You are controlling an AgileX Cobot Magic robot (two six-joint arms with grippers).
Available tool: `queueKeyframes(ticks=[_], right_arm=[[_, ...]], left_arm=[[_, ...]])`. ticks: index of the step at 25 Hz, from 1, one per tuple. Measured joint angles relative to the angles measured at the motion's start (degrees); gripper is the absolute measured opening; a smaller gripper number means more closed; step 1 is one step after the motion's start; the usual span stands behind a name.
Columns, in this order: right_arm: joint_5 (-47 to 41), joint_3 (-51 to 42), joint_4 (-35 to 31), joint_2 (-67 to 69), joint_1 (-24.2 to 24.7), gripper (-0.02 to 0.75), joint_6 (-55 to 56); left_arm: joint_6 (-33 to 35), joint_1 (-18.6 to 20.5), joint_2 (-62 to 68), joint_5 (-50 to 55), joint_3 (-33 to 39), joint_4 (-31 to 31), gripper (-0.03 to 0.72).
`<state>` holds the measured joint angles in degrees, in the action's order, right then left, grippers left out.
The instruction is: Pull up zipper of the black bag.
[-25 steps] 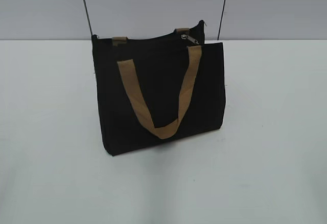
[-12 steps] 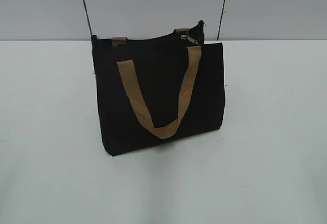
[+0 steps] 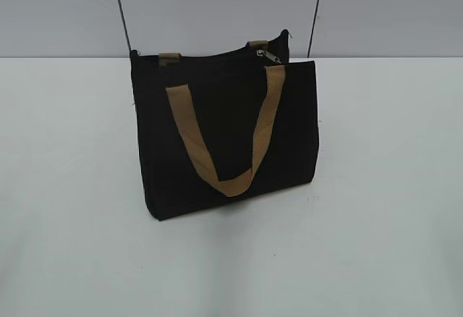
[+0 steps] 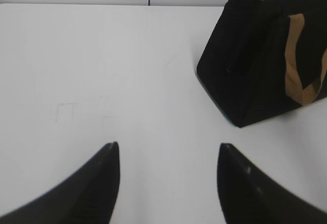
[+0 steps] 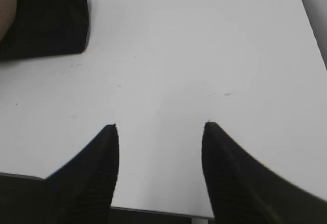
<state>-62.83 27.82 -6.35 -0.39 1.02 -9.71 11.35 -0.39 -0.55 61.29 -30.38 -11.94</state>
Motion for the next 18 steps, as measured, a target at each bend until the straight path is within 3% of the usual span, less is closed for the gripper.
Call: queueKeyframes(ticks=[18], right_arm=[[0.1, 0.0, 0.0, 0.0, 0.0, 0.411, 0.0]], left_arm=[[0.0, 0.0, 0.0, 0.0, 0.0, 0.0, 0.438]])
